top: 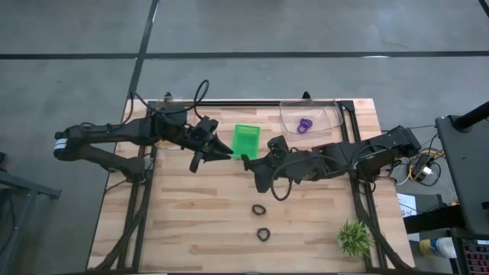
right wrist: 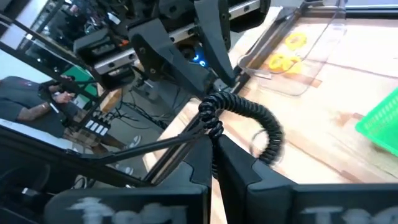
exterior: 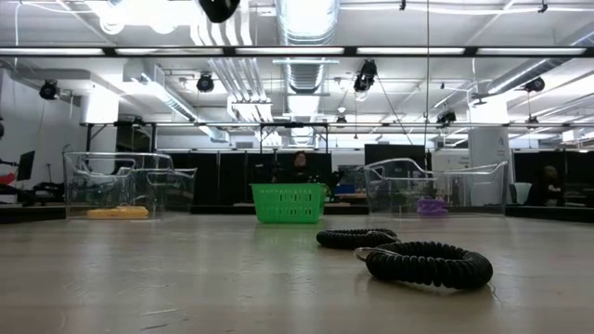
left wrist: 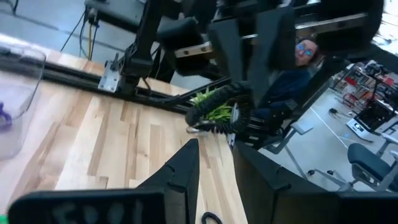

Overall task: Sort spring keychains
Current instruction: Put the bottom black spring keychain into the green bin

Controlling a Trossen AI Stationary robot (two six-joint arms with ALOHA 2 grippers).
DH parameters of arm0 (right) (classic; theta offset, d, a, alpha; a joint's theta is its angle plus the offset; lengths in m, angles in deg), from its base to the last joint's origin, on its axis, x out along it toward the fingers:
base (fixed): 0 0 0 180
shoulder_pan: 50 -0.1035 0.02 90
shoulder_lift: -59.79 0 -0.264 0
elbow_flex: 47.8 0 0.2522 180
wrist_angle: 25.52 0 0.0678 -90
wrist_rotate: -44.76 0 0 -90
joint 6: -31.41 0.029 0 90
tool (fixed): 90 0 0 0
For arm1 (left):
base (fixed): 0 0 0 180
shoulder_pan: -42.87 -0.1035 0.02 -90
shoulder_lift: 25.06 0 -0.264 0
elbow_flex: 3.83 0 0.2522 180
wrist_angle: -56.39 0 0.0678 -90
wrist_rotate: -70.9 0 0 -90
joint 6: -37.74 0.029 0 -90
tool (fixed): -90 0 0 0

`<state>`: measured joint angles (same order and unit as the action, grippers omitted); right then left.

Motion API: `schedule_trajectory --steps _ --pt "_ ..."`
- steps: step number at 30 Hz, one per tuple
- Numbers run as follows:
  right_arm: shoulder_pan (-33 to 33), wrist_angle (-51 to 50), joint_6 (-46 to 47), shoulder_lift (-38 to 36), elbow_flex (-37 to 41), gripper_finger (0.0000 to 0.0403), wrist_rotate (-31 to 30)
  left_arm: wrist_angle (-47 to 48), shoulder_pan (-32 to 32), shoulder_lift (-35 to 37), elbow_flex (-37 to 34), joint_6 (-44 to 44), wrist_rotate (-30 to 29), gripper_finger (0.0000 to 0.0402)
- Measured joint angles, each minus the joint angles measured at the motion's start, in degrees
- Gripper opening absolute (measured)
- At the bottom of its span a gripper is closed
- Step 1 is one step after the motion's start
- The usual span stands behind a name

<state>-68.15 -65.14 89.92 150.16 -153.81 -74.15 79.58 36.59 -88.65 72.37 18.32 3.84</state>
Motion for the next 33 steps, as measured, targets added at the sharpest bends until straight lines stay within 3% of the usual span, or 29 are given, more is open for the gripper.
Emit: schedule_trajectory --steps 13,33 --pt "0.4 3.8 -1.2 0.5 0.0 0.0008 0.4 -0.9 0.0 -1.5 0.0 0.1 -2.9 0.0092" --pt "1.7 5.6 -2.2 0.5 0.0 0.0008 0.6 -7.5 0.2 -2.2 0.0 -0.2 -2.5 0.0092"
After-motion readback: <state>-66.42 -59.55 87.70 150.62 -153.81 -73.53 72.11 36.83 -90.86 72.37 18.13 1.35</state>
